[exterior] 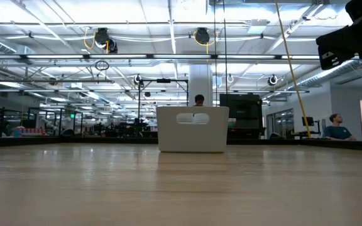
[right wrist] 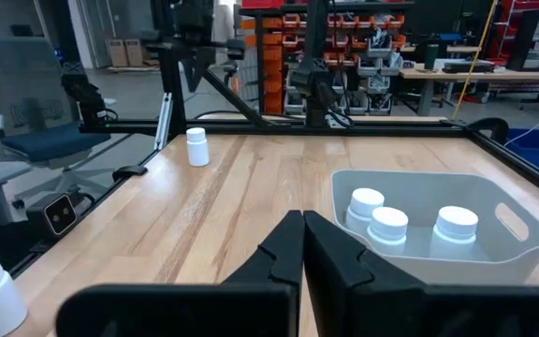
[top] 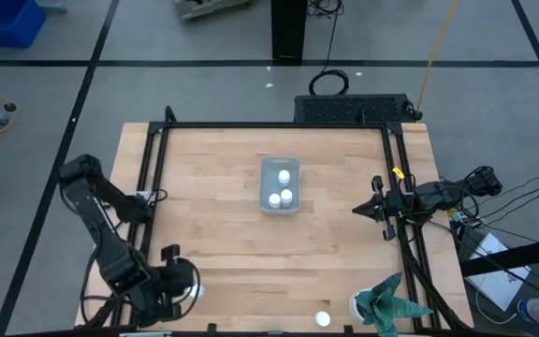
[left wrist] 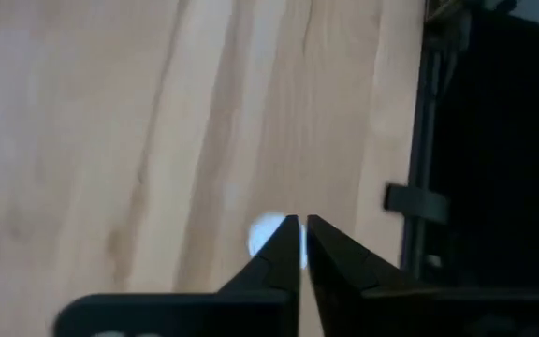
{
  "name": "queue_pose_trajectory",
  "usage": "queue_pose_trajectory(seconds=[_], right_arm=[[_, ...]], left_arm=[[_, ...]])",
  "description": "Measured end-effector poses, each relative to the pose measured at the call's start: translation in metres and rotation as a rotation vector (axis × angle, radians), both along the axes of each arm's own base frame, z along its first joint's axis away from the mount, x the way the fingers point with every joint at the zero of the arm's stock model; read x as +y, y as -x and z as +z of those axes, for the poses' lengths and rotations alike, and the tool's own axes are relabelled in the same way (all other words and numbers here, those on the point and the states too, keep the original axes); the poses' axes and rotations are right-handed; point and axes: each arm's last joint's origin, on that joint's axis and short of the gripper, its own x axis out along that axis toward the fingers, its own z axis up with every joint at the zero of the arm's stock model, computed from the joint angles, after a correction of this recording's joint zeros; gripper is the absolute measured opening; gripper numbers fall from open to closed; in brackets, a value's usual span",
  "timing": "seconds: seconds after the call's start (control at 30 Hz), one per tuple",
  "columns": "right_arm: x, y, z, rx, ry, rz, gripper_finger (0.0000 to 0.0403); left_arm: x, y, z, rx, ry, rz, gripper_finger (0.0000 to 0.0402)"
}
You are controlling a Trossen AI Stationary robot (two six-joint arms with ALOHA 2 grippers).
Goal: Pick and place pill bottles into a basket
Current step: Put the white pill bottle into the gray bin
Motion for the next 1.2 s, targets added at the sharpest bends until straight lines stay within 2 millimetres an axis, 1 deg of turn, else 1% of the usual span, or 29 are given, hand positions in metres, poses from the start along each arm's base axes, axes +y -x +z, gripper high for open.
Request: queue_pose_trajectory(seconds=[0.13,0.37,0.47,0.53,0.6,0.67,1.0,1.2], right_arm=[[0.0,0.0,0.0,0.0,0.0,0.0,0.0004],[0.0,0.0,0.0,0.0,0.0,0.0,0.0004],[0.0,0.0,0.0,0.0,0.0,0.0,0.0004],[0.0,0.0,0.0,0.0,0.0,-0.001,0.0004],[0.0,0.0,0.0,0.0,0.0,0.0,0.0004],[0.0,0.0,0.0,0.0,0.0,0.0,0.0004],[0.0,0.0,0.0,0.0,0.0,0.0,0.0004],[0.0,0.0,0.0,0.0,0.0,0.0,0.0004]], left_arm=[[-0.001,0.0,-0.005,0.058,0.041,0.088,0.0087],[-0.006,0.0,-0.01,0.105,0.105,0.194,0.0223],[-0.011,0.002,-0.016,0.125,0.093,0.198,0.0266],[-0.014,0.002,-0.02,0.131,0.086,0.205,0.0286],[-0.016,0.001,-0.024,0.143,0.081,0.212,0.0297],[-0.016,-0.001,-0.027,0.144,0.075,0.222,0.0299],[-0.015,-0.019,-0.046,0.244,0.063,0.288,0.0288],[-0.013,-0.017,-0.048,0.273,0.039,0.29,0.0285]])
